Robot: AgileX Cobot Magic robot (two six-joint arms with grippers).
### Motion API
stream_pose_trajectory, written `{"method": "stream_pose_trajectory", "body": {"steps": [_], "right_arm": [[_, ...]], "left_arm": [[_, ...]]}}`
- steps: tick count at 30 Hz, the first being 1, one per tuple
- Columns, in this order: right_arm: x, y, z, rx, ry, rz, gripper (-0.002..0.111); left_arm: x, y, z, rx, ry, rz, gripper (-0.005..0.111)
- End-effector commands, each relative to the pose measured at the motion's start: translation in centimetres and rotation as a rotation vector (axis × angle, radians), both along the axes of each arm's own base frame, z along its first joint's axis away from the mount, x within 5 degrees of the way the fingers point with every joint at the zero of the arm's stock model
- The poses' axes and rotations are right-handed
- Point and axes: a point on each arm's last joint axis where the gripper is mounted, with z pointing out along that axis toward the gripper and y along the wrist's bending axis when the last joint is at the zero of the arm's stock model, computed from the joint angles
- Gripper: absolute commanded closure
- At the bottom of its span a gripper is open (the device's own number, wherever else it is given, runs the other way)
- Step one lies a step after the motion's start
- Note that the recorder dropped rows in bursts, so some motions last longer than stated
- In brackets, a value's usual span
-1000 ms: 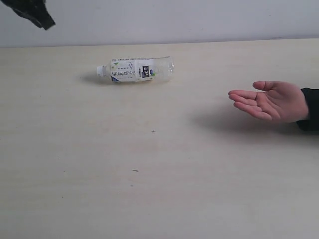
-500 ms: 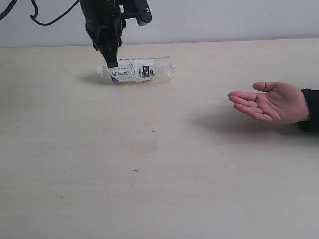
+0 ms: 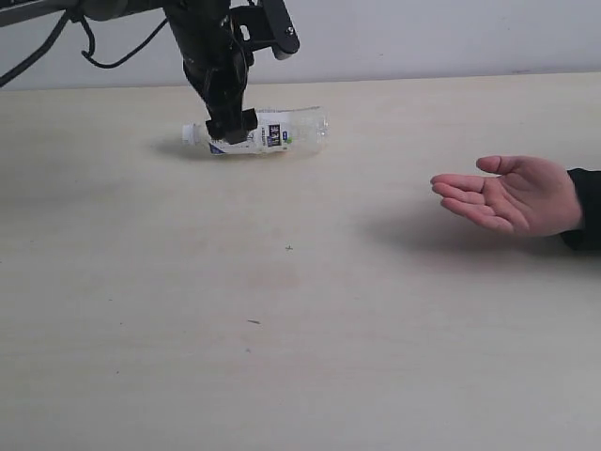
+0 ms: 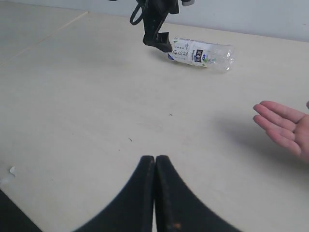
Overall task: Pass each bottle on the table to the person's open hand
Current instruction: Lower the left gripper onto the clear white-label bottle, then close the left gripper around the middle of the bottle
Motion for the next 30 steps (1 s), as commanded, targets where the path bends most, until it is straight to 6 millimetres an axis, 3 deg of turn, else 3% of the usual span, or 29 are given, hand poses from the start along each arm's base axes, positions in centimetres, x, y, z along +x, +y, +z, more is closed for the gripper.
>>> {"method": "stream_pose_trajectory", "body": {"steps": [1,11,23,30], "right_arm": [[0.0,0.0,0.0,0.006,-0.002,0.002,0.108],[0.0,0.0,0.0,0.006,-0.002,0.002,0.108],[0.0,0.0,0.0,0.006,-0.002,0.002,0.108],[0.0,0.0,0.0,0.006,-0.002,0.002,0.108]], "left_arm": [[0.3,-0.5,-0.6,-0.030,-0.008,0.008,0.007],[1.1,-0.8,-3.1,0.011,-0.029,-0.063,0.007],[2.6,1.3,-3.2,-0.023,-0.041,-0.058,0.007],[3.0,0.8,-4.5,-0.016,-0.067,-0.115,0.007]]}}
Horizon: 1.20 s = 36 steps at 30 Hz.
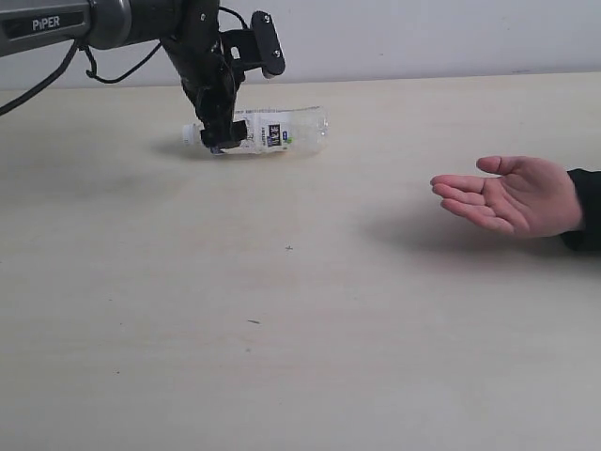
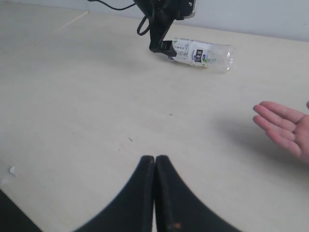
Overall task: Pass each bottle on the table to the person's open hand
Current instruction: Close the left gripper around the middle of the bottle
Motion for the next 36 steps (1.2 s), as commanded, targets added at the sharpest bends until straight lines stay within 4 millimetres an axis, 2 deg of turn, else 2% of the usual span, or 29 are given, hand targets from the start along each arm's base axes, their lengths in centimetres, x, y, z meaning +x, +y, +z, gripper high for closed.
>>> {"method": "stream_pose_trajectory", "body": {"steps": [1,8,16,28,36], "right_arm": [[0.0,0.0,0.0,0.006,-0.002,0.002,0.108],[0.0,0.0,0.0,0.006,-0.002,0.002,0.108],[0.0,0.0,0.0,0.006,-0.002,0.002,0.108],[0.0,0.0,0.0,0.006,-0.002,0.002,0.108],[0.0,0.0,0.0,0.006,-0.002,0.002,0.108]], "left_arm": [[0.3,-0.4,-1.2,0.004,-0.003,-0.044,0.007],[0.8,-0.8,-2.8,-0.003,-0.033,-0.071,0.007],[1.3,-1.2,-3.0,-0.035,-0.096,-0.094,0.007],[1.0,-1.0,-3.2,-0.001,-0.059,-0.108,0.007],[1.0,-1.0,-4.8,0.021,-0.027,-0.117,0.007]]}}
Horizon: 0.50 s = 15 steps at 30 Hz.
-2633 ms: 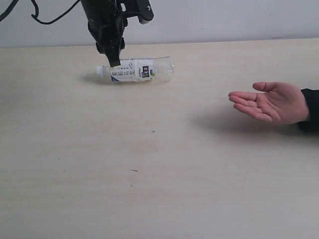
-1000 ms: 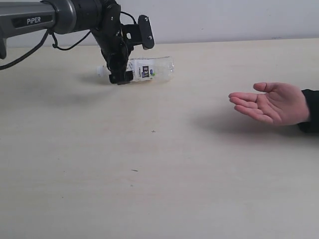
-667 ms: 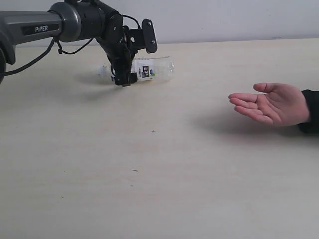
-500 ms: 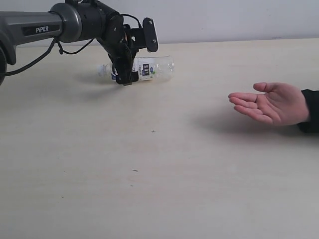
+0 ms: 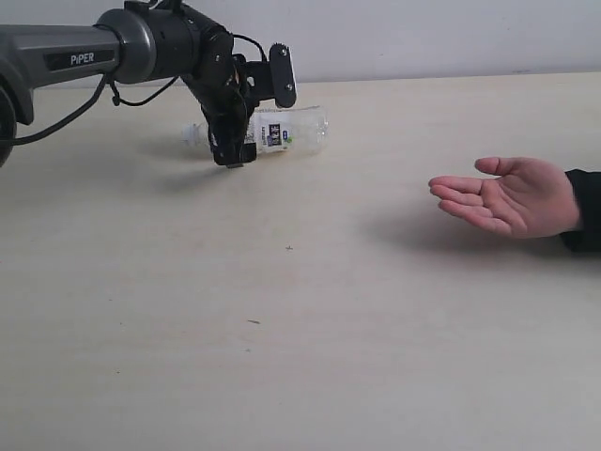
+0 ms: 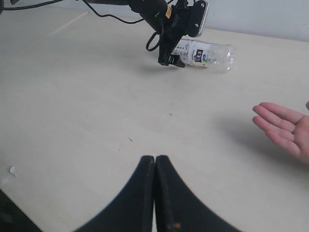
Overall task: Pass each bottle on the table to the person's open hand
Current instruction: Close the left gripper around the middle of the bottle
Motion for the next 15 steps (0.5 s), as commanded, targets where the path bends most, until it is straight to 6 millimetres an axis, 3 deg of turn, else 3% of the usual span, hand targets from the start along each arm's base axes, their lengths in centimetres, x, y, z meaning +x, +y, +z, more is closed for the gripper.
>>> {"method": "stream_pose_trajectory", "body": {"steps": [1,7,9,11,15], "right_arm": [[-0.02,0.01,-0.04,0.006,-0.002,0.002,0.108],[-0.02,0.01,-0.04,0.006,-0.002,0.002,0.108],[-0.02,0.01,-0.04,0.006,-0.002,0.002,0.108],[-0.02,0.01,-0.04,0.006,-0.002,0.002,0.108],[-0.02,0.01,-0.04,0.006,-0.002,0.002,0.108]], "left_arm": [[0.02,-0.14,-0.80,0.003,0.013,-0.003,0.007],[0.02,-0.13,-0.88,0.007,0.013,-0.005,0.007],[0.04,-0.14,-0.87,0.005,0.011,-0.006,0.012],[0.08,-0.18,-0.96,0.002,0.007,-0.008,0.023],[0.10,-0.20,-0.94,0.000,0.004,-0.009,0.062]]}}
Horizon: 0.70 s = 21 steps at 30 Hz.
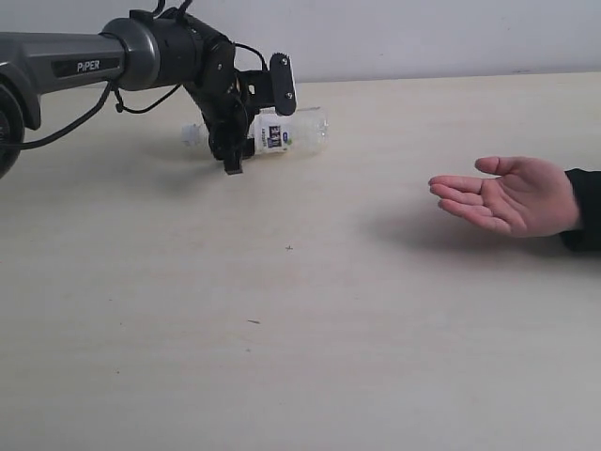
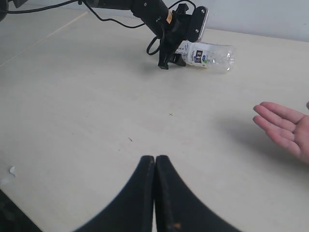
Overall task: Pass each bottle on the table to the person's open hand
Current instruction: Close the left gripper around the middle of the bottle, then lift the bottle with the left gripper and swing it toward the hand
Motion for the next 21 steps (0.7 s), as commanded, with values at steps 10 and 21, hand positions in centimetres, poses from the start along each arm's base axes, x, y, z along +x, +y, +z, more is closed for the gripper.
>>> {"method": "stream_pose_trajectory", "body": {"steps": [10,21], "right_arm": [[0.0,0.0,0.0,0.006,-0.002,0.002,0.108],[0.0,0.0,0.0,0.006,-0.002,0.002,0.108]], "left_arm": [[0.1,-0.2,0.7,-0.038,-0.025,0.020,0.107],[-1.5,-0.2,8.3,-0.202,-0.036,0.250,0.107]]}}
